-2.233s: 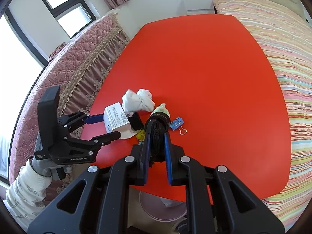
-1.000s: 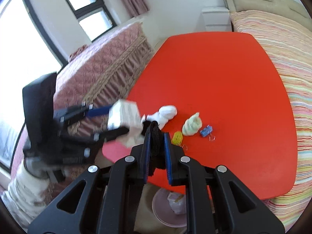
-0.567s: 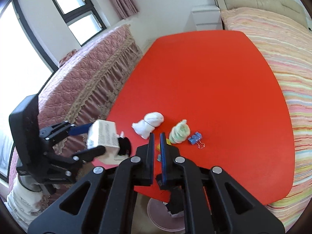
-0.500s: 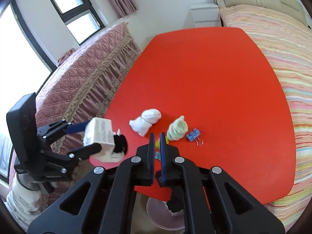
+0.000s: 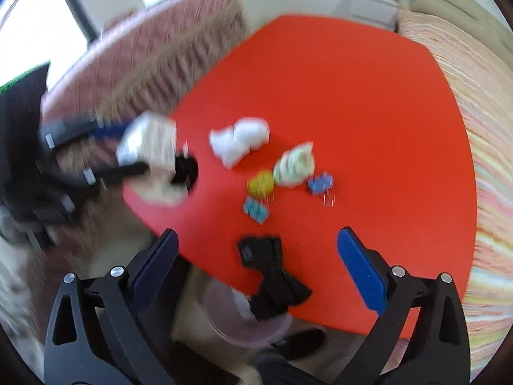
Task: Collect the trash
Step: 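Lift the black cloth with right tool while left tool lifts the white box toward the bin, then release the black cloth into the bin with right tool while left tool drops the white box in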
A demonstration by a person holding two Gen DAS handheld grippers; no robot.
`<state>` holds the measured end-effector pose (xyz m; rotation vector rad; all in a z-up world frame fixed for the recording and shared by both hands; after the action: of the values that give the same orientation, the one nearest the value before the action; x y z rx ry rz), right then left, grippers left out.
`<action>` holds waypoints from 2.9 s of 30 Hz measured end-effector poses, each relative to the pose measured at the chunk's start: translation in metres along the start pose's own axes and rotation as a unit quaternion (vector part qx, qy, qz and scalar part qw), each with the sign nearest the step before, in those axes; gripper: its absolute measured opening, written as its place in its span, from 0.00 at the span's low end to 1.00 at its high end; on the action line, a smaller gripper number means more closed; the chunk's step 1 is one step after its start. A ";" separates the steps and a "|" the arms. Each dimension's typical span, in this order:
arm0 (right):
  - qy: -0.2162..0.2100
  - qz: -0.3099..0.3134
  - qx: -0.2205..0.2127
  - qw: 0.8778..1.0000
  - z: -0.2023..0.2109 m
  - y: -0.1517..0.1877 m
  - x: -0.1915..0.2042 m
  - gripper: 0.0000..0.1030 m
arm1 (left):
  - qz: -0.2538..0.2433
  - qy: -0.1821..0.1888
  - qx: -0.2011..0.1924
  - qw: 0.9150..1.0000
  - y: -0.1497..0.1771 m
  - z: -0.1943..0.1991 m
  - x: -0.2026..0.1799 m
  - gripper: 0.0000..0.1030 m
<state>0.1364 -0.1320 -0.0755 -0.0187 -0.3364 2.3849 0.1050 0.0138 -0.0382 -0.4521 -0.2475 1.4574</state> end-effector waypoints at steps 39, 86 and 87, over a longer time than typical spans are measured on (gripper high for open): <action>-0.028 -0.026 -0.084 0.996 0.023 0.059 0.016 0.19 | -0.008 0.004 -0.033 0.999 0.040 0.021 -0.030 0.63; -0.026 -0.106 -0.123 0.986 0.027 0.146 -0.003 0.95 | -0.077 0.052 0.012 0.996 0.107 -0.011 -0.104 0.82; -0.027 -0.107 -0.122 0.986 0.026 0.147 -0.003 0.95 | -0.073 0.050 0.011 0.996 0.107 -0.012 -0.102 0.82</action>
<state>0.0392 -0.2442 -0.0867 -0.0289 -0.6232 2.1236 0.0035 -0.0839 -0.0851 -0.4778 -0.1795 1.2903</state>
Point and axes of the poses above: each gripper's, at about its wrist camera, not at the fingertips, and z roughly against the way its jaws point, x to its left, y to its underside, the point moved 6 cm from there along -z, roughly the way its jaws point, and after that the axes turned 12 degrees about x, right-handed, at the moved point
